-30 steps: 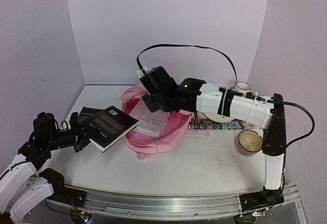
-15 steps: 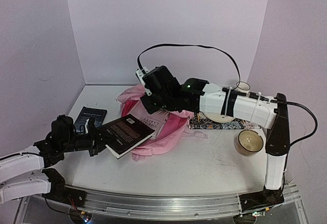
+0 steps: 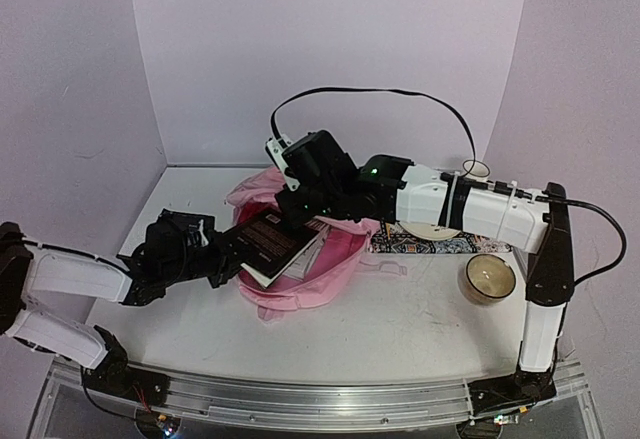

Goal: Pack the student bag
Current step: Place the book in the largest pocket of the bag.

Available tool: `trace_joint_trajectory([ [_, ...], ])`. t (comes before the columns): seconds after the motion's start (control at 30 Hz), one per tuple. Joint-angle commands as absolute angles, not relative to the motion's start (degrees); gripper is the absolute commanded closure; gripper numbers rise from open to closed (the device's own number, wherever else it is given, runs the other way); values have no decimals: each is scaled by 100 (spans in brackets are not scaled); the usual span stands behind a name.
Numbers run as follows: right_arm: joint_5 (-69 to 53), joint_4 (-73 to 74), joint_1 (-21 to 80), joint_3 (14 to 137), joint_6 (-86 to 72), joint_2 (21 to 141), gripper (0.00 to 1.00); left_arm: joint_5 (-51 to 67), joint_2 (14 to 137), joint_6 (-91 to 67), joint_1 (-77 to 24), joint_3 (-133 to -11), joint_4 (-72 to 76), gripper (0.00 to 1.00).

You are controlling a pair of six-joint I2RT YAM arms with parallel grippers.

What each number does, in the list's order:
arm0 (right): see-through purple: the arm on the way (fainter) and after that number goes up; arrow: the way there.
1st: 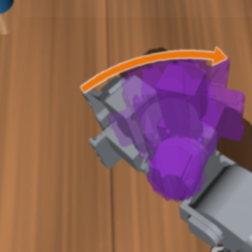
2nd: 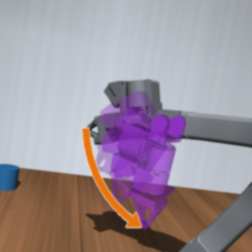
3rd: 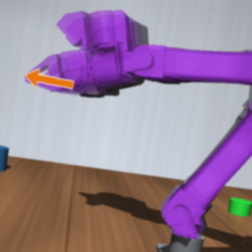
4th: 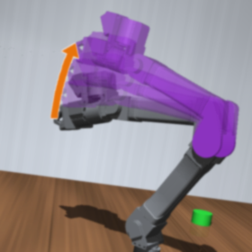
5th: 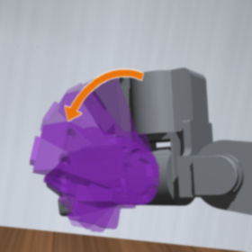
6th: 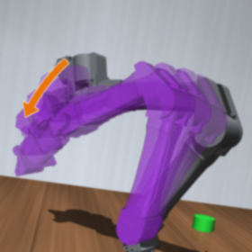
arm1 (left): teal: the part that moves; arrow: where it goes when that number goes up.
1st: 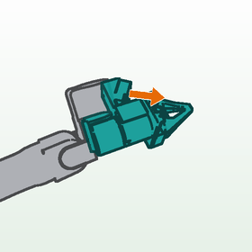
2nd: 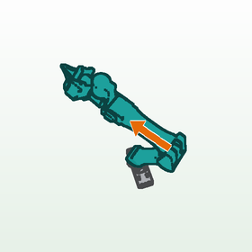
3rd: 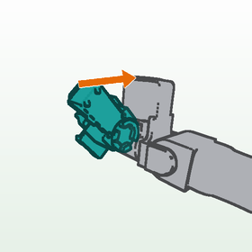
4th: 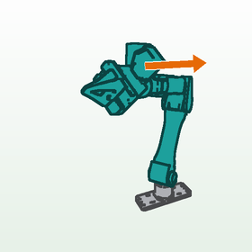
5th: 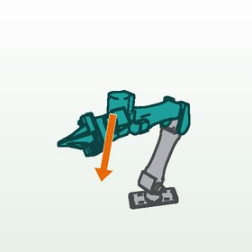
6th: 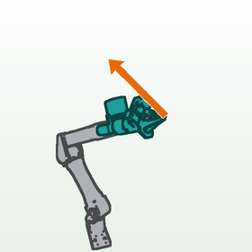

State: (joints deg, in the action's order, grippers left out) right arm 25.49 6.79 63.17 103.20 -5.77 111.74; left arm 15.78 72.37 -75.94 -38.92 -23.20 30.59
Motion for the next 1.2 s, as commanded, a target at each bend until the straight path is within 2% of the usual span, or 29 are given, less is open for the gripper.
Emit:
trace_joint_trajectory([
  [0.0,2474,44,6393,10413,-714,10592,100,800,7814,-7483,-4198,-3099,4146,95],
  [0.37,2471,-111,6403,10337,-773,10563,100,-261,9268,-7776,-4451,-4082,4295,95],
  [0.47,2463,-114,6401,10359,-767,10585,100,-293,9632,-7739,-4469,-4414,4309,91],
  [0.7,2565,-114,6405,10385,-757,10641,100,-547,10095,-7739,-4544,-4588,4298,55],
  [0.87,2714,-114,6403,10332,-724,10674,100,-505,10150,-7678,-4545,-4497,4235,43],
  [1.07,2846,-110,6404,10277,-751,10653,100,-675,9739,-7678,-4561,-4291,3640,18],
  [1.17,2839,-114,6406,10245,-782,10645,100,-852,9450,-7604,-4598,-4283,3058,15],
])
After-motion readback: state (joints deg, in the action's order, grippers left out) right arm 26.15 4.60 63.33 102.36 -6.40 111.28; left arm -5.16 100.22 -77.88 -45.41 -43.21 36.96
